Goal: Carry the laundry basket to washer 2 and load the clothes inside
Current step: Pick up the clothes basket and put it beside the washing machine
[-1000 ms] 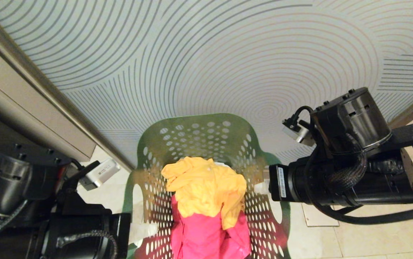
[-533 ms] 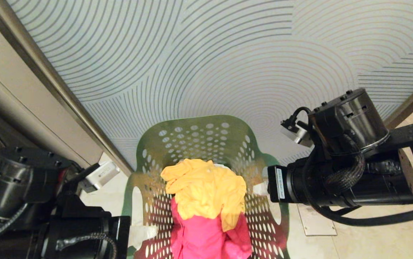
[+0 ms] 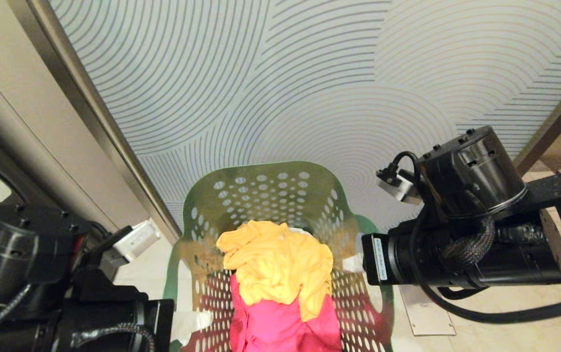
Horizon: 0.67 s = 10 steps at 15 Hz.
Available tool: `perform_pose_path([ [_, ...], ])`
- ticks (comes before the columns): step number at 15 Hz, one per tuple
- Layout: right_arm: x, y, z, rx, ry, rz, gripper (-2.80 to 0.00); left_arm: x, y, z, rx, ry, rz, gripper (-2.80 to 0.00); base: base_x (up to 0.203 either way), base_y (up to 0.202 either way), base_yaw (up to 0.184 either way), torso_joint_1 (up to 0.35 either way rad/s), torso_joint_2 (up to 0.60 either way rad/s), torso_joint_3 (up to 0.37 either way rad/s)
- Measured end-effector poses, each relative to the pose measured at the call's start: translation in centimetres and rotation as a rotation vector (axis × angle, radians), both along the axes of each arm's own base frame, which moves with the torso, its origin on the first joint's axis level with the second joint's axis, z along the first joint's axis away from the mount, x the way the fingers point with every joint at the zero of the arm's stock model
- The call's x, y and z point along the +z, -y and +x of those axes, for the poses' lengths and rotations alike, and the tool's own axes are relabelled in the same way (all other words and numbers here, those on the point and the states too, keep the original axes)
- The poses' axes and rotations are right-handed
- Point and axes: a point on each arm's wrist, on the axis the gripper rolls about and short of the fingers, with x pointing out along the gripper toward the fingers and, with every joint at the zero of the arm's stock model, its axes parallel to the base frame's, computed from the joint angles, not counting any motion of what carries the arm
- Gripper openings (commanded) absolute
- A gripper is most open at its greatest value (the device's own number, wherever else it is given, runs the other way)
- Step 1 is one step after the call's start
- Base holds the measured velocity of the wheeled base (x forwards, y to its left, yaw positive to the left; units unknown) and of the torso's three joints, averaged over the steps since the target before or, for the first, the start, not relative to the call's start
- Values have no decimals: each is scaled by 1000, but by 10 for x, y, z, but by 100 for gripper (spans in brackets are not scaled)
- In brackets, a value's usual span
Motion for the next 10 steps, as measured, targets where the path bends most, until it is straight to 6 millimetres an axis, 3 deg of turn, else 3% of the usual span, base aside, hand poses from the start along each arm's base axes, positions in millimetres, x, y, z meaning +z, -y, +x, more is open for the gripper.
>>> perform_pose_path([
  [10, -12, 1, -3, 34, -4, -55, -280, -4, -1, -1, 1, -9, 9, -280, 0, 0, 0, 0, 0, 205],
])
